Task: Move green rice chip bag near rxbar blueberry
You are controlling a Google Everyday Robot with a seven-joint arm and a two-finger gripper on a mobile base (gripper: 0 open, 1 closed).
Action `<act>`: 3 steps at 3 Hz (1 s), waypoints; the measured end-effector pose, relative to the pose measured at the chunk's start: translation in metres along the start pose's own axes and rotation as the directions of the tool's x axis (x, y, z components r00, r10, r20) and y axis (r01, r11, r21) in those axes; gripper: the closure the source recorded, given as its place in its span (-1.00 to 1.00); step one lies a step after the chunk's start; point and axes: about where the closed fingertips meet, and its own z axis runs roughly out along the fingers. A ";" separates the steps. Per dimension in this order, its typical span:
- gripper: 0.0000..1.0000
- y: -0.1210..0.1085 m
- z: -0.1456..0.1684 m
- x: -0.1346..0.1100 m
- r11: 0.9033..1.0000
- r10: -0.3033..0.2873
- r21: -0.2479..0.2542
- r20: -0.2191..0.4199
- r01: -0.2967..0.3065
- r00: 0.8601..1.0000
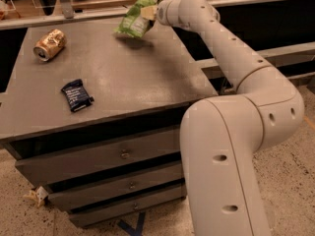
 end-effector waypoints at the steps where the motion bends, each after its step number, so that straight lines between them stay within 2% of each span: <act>1: 1.00 -0.011 -0.028 -0.024 1.000 0.015 -0.013 0.055 -0.014 0.998; 2: 1.00 -0.011 -0.060 -0.035 0.998 0.033 -0.064 0.066 -0.028 0.997; 3: 1.00 -0.002 -0.093 -0.037 0.990 0.021 -0.141 0.052 -0.014 0.998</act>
Offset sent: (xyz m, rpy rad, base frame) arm -0.0713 -0.0676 0.0661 0.1160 -0.0311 0.1138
